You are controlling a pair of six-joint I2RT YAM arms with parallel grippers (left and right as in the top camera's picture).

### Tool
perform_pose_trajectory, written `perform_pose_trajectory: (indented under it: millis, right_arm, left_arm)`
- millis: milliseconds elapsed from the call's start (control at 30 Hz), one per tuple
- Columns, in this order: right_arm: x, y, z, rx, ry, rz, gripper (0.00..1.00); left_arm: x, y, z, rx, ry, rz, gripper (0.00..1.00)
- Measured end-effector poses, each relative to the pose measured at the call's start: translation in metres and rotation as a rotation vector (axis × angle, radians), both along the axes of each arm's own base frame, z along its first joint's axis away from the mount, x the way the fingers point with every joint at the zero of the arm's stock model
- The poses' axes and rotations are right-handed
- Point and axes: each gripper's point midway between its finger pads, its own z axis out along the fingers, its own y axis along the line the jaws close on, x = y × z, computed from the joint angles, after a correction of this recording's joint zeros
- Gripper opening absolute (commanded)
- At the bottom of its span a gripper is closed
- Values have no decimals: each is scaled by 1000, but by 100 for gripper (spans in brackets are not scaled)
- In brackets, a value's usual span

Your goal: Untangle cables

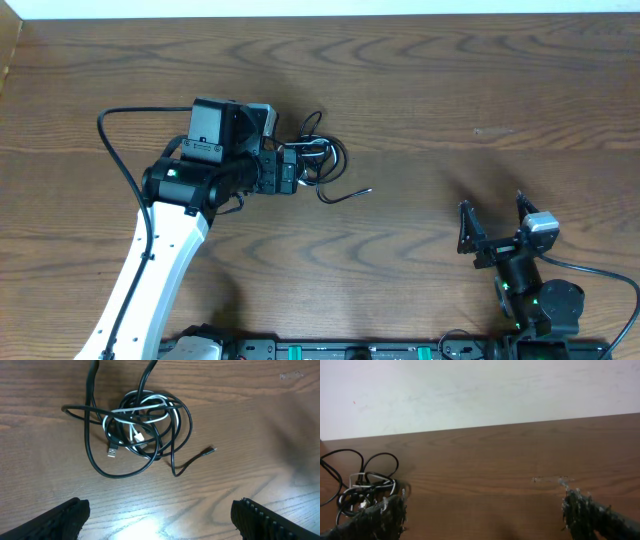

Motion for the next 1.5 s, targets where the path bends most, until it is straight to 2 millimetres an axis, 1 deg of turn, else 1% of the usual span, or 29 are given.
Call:
perform_pose_trajectory:
  millis: [433,1500]
  right_arm:
    - [0,0,0,0,0,0,99]
    - [0,0,0,0,0,0,99]
  left_arm:
    - [6,-1,4,-6,-28,0,96]
    - [6,-1,4,-6,-30,1,96]
